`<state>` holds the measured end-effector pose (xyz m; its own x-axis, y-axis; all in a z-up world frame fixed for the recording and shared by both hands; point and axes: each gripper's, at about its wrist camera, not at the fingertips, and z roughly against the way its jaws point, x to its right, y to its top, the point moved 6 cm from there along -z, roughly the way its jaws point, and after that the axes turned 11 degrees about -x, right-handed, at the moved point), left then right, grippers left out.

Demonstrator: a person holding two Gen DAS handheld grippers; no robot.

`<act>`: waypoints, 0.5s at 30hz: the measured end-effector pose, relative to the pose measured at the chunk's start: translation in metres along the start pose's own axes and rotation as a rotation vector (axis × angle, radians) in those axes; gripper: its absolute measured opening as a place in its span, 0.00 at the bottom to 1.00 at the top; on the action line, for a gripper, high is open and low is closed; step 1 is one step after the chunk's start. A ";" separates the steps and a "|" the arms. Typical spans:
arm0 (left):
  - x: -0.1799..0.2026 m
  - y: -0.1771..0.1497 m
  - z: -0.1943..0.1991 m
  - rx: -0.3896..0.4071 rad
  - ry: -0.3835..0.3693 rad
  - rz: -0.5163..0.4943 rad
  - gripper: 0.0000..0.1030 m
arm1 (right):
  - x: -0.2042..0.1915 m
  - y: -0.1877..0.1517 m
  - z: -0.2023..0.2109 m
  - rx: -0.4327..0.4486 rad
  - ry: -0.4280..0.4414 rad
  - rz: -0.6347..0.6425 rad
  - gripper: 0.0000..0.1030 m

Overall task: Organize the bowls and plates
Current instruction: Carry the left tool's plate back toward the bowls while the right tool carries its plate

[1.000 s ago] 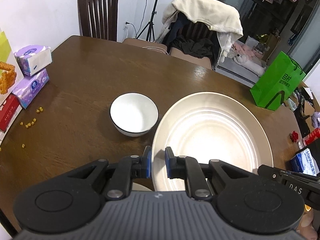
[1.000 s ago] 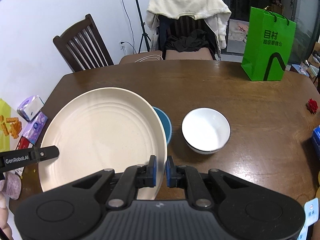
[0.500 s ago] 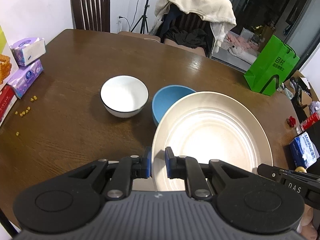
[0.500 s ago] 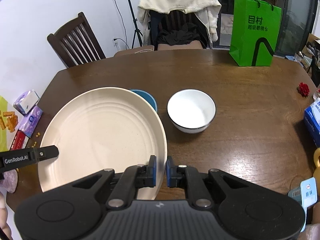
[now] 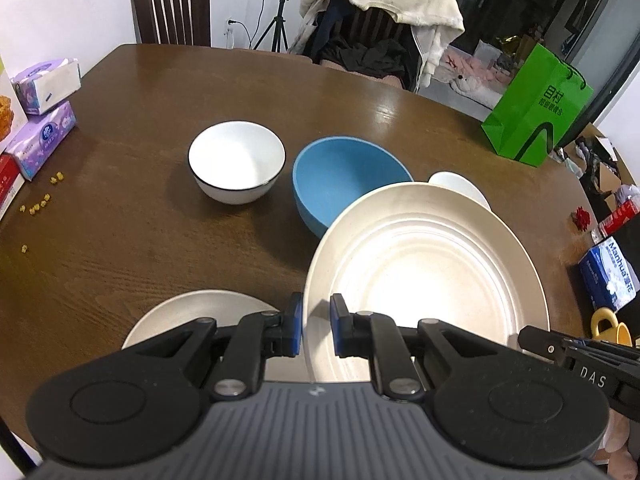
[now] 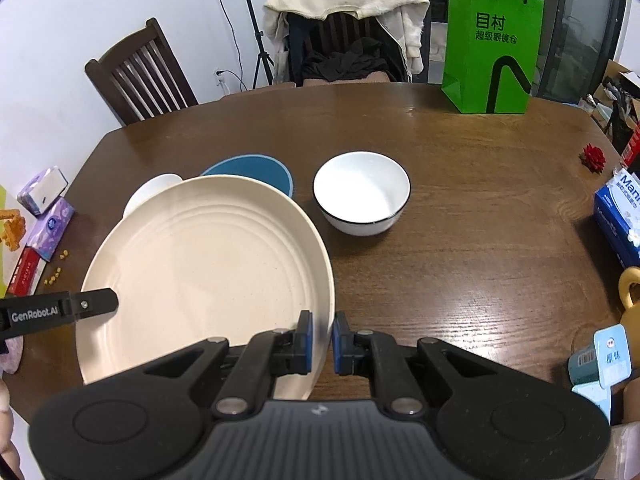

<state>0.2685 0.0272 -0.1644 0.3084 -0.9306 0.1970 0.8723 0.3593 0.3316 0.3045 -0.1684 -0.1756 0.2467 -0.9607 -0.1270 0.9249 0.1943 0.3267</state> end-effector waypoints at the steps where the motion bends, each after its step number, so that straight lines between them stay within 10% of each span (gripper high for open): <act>1: 0.001 -0.002 -0.001 -0.003 -0.001 -0.002 0.14 | 0.001 -0.002 -0.001 -0.002 0.000 -0.002 0.09; 15: -0.004 -0.029 -0.020 -0.050 -0.012 -0.008 0.14 | 0.014 -0.028 -0.019 -0.031 -0.010 -0.015 0.09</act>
<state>0.2492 0.0187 -0.1933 0.2973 -0.9324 0.2055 0.8927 0.3478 0.2866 0.2871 -0.1834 -0.2042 0.2304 -0.9654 -0.1223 0.9370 0.1861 0.2957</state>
